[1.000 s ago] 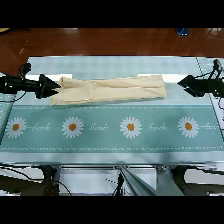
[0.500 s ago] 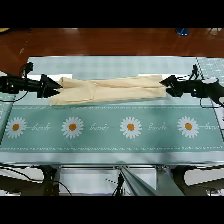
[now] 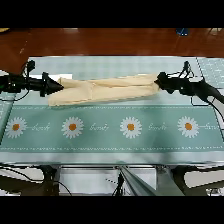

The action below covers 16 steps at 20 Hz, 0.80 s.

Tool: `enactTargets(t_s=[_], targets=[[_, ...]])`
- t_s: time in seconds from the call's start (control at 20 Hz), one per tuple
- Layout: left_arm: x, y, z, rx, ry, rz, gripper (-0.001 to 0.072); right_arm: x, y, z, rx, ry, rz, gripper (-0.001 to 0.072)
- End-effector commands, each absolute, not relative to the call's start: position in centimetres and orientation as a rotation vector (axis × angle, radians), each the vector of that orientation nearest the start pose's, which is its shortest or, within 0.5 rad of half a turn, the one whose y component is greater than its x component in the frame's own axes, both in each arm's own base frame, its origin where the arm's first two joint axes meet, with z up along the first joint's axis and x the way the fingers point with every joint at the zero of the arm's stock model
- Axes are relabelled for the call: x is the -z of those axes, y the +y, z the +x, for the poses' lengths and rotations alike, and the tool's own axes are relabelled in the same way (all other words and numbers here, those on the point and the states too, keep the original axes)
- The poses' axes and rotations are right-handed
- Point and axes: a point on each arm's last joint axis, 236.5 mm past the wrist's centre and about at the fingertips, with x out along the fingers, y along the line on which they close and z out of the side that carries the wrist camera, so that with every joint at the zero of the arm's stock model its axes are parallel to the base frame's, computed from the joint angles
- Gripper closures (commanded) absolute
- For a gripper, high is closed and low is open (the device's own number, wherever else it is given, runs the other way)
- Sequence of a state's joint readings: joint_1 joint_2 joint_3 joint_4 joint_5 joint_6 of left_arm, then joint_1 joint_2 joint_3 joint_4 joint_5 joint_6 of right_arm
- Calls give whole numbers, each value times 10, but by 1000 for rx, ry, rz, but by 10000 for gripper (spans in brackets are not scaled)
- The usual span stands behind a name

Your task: Fold the shirts.

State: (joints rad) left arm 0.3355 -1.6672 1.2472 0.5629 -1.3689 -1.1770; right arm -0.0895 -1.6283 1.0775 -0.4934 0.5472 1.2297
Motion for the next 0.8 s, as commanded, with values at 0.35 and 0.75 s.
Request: enactTargets(t_s=[0.35,0.75], targets=[[-45,-190,437,865,1152,-980,681,-143,90,454,-350,647,586,690],[-23,-328,399,905,1223,-834,681,-178,99,376,-331,724,424,690]])
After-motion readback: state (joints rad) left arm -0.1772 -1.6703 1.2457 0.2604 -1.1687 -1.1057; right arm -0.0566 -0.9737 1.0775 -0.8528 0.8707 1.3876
